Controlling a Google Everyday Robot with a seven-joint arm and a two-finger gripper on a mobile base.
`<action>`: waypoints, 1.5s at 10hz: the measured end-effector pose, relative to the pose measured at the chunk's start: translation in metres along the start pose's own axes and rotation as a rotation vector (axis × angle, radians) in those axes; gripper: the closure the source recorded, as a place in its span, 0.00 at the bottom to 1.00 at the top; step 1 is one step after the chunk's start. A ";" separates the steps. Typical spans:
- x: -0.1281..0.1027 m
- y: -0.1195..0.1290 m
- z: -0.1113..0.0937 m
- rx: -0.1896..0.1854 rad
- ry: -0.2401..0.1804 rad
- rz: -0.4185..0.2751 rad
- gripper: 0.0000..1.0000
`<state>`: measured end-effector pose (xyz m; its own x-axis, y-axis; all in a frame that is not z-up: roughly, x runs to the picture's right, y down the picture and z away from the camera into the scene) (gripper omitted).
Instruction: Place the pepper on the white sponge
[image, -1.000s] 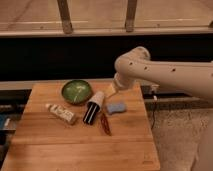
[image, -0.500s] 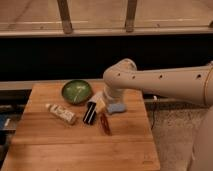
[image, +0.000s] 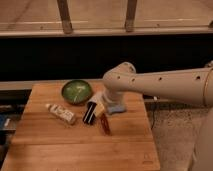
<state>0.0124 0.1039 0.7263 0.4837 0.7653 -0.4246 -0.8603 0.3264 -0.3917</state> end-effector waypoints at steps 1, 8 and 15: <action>0.000 0.000 0.000 -0.002 0.002 -0.002 0.20; 0.015 0.039 0.096 -0.063 0.166 -0.055 0.20; 0.022 0.024 0.145 -0.021 0.285 -0.002 0.20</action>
<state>-0.0211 0.2088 0.8255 0.5136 0.5769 -0.6352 -0.8573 0.3140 -0.4080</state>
